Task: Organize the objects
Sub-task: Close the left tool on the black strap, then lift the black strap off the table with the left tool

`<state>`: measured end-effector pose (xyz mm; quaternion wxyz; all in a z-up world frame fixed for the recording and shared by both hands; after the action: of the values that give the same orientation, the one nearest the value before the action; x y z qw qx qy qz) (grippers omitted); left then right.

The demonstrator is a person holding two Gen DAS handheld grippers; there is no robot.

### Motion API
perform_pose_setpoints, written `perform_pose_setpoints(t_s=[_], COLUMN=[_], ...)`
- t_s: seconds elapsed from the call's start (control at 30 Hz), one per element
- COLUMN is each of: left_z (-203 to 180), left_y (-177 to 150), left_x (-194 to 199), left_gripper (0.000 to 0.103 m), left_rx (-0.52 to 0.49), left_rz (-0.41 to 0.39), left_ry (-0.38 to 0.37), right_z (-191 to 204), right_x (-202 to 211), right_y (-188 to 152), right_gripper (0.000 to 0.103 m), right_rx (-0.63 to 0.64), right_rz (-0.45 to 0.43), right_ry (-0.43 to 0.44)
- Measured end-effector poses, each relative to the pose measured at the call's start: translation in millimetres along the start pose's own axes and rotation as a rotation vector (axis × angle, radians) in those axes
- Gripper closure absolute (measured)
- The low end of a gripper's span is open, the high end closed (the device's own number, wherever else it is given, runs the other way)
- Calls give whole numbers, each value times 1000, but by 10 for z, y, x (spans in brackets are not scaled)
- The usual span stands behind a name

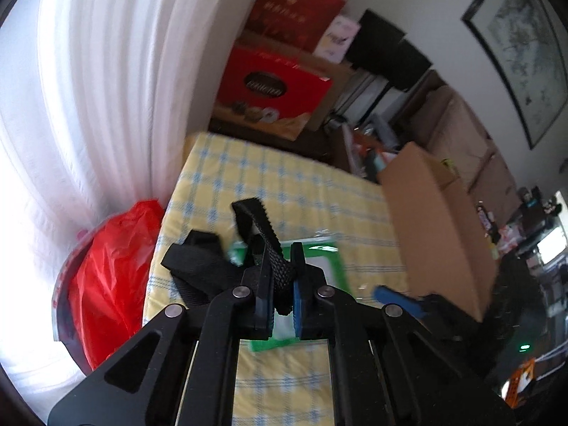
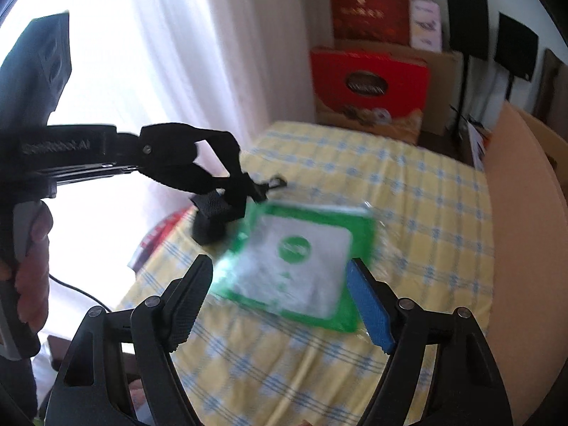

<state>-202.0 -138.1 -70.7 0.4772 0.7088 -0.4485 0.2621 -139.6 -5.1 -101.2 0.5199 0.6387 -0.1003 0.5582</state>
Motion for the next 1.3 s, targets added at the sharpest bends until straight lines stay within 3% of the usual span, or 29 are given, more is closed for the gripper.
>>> perform_pose_setpoints(t_s=[0.17,0.37,0.5,0.87,0.97,1.07,1.27,1.3], left_z=[-161,-41,168,718,842,949,1044,1044], left_y=[71,109,79,-24,-62,-103,-189,-201], left_x=[265,296,263,257,257,246,224,220], left_gripper=[96,96,96,96,96,96,96,96], left_rx=[-32,-12,22,116,144,171,191,191], left_rz=[-37,-50,-48,-63,-63,-60,-47,-44], left_ry=[-14,14,35,54,44,28,24,22], right_z=[122,261,398,611,650,720,735,730], right_x=[-48,-352,-605,-1194,-1270,-1312,-1327,-1326], right_y=[140,203,224,352,386,380,347,351], right_gripper=[23,29,39,53,55,63,65,69], right_rx=[10,-34,-4,36,45,75,79,72], right_rz=[-31,21,64,123,120,125,132,140], right_ry=[59,163,142,80,66,62,53,55])
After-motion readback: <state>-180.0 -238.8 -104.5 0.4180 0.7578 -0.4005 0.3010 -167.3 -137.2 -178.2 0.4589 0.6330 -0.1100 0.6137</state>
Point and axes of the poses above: each gripper's, at about its wrist camera, not at the fingertips, and x roughly against the way its jaws point, z to its left, y to its top, the point moved 4 cm from there along -x, roughly the way its jaws point, and after that the axes turned 8 degrees about z, right-handed, at the moved point
